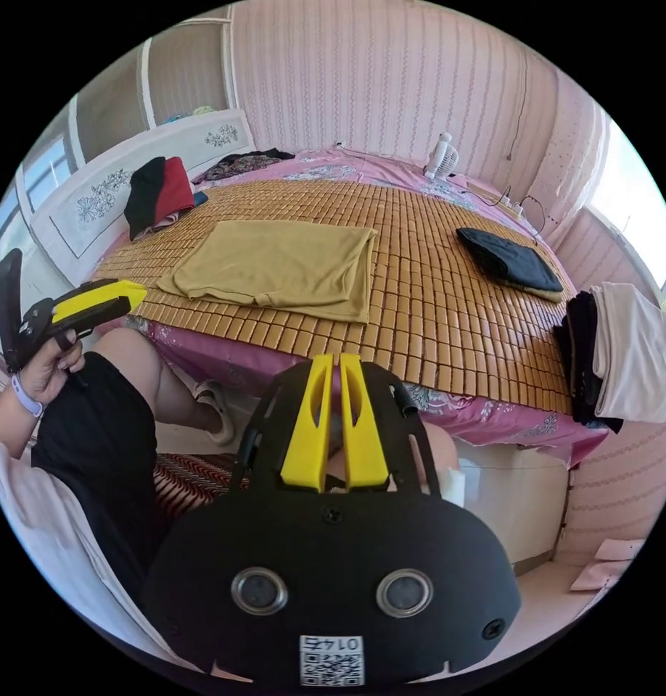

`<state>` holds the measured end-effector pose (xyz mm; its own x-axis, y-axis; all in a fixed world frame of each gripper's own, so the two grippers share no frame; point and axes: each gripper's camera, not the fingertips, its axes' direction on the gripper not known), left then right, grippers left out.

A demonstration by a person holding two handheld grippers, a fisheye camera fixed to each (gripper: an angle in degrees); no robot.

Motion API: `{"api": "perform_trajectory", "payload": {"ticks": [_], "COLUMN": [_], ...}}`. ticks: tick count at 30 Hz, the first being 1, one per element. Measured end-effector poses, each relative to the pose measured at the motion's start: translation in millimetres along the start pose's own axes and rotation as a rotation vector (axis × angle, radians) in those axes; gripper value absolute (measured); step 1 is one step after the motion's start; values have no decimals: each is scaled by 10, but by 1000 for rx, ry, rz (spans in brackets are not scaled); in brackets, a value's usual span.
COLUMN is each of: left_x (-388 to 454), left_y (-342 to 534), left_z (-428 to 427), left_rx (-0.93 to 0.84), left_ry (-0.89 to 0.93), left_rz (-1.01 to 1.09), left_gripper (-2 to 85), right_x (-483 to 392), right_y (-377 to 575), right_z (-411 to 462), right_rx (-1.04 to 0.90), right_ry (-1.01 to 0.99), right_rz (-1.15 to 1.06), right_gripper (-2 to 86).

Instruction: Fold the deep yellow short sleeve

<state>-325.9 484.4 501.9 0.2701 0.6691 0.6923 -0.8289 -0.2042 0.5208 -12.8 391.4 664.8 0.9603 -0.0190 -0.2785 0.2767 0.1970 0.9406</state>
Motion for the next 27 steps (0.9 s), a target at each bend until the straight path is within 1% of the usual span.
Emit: {"api": "perform_trajectory", "payload": {"ticks": [5,9,12,14,16,18,21,23,25,27], "left_x": [221,150,23,-99,-238,-371,-479,-581,-667,-694], "left_y": [85,84,21,-41,-111,-205,-268,-254,-293,-350], "left_z": [92,309,529,685,859,1137,1417,1501,1573,1696], "left_rx": [9,8,1,-3,2,-16,-99,-112,-123,-147], "left_ry": [-7,2,-4,0,27,106,166,170,219,226], "left_rz": [59,56,63,51,29,51,107,89,86,149], "left_gripper": [-10,-10,-10,-10,-10,-10,-10,-10,-10,-10], "right_x": [-393,-589,-717,-796,-858,-918,-1037,-1197,-1354,-1541], "right_y": [-39,-142,-288,-431,-565,-747,-1238,-1741,-2146,-2543], "right_z": [106,275,481,649,763,854,985,1132,1293,1474], "right_rx": [-39,-111,-214,-298,-343,-358,-352,-338,-331,-325], "right_ry": [14,63,66,114,122,80,2,-45,-36,-24], "right_rz": [-102,-149,-185,-196,-224,-267,-331,-407,-468,-535], "right_gripper": [-3,-9,-9,-10,-10,-10,-10,-10,-10,-10]}}
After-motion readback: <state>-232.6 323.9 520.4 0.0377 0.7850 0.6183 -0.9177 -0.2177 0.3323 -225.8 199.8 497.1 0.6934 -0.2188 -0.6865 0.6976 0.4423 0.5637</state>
